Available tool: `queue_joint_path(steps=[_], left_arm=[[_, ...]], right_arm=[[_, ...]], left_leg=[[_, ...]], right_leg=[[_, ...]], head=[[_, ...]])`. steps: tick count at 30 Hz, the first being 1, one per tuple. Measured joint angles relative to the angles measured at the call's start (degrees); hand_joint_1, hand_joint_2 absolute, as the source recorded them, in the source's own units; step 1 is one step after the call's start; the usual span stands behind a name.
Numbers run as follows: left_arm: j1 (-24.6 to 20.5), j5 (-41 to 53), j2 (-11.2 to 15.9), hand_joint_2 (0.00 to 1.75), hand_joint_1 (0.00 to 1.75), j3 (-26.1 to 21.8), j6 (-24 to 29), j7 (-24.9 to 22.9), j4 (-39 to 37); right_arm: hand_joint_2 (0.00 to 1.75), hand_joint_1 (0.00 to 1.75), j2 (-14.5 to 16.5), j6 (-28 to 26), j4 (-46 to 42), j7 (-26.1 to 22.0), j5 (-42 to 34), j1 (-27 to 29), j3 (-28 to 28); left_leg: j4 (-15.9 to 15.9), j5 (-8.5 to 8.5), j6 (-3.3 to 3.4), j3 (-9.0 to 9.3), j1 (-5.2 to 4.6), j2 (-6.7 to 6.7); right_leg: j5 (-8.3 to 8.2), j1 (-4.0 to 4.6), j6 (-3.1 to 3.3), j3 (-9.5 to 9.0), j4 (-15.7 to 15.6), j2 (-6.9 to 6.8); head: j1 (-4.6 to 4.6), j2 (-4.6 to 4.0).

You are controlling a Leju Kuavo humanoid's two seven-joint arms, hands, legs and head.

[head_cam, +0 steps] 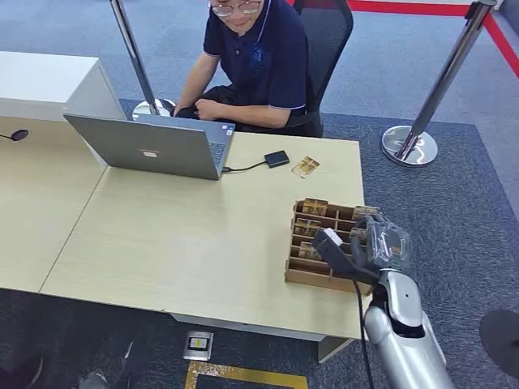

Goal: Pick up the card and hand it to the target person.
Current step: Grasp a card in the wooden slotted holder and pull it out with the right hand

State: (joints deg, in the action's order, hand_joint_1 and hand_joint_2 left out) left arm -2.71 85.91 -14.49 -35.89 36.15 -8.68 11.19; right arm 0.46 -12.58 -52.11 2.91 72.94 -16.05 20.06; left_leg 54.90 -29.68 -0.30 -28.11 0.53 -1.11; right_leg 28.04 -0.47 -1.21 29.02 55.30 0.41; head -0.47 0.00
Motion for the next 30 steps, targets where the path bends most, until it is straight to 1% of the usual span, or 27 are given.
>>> queue_joint_path(steps=[12, 19, 22, 29, 30], left_arm=[[0.0, 0.2, 0.0, 0.00, 0.00, 0.0, 0.0, 0.0, 0.0], [0.0, 0.0, 0.0, 0.00, 0.00, 0.0, 0.0, 0.0, 0.0], [0.0, 0.1, 0.0, 0.00, 0.00, 0.0, 0.0, 0.0, 0.0], [0.0, 0.0, 0.0, 0.00, 0.00, 0.0, 0.0, 0.0, 0.0], [0.0, 0.0, 0.0, 0.00, 0.00, 0.0, 0.0, 0.0, 0.0]], right_arm=[[1.75, 0.93, -0.3, -0.4, 0.1, 0.0, -0.4, 0.0, 0.0], [1.75, 0.99, -0.5, -0.2, 0.1, 0.0, -0.4, 0.0, 0.0], [1.75, 1.05, -0.6, -0.3, 0.1, 0.0, -0.4, 0.0, 0.0], [1.75, 1.28, -0.7, -0.1, 0.0, -0.3, -0.4, 0.0, 0.0], [1.75, 1.29, -0.8, -0.1, 0.0, -0.4, -0.4, 0.0, 0.0]], left_leg=[[0.0, 0.00, 0.00, 0.03, 0.00, 0.00], [0.0, 0.00, 0.00, 0.04, 0.00, 0.00], [0.0, 0.00, 0.00, 0.04, 0.00, 0.00], [0.0, 0.00, 0.00, 0.05, 0.00, 0.00], [0.0, 0.00, 0.00, 0.05, 0.00, 0.00]], right_leg=[[0.00, 0.00, 0.00, -0.03, 0.0, 0.00], [0.00, 0.00, 0.00, -0.04, 0.0, 0.00], [0.00, 0.00, 0.00, -0.04, 0.0, 0.00], [0.00, 0.00, 0.00, -0.06, 0.0, 0.00], [0.00, 0.00, 0.00, -0.06, 0.0, 0.00]], head=[[0.01, 0.00], [0.01, 0.00], [0.01, 0.00], [0.00, 0.00], [0.00, 0.00]])
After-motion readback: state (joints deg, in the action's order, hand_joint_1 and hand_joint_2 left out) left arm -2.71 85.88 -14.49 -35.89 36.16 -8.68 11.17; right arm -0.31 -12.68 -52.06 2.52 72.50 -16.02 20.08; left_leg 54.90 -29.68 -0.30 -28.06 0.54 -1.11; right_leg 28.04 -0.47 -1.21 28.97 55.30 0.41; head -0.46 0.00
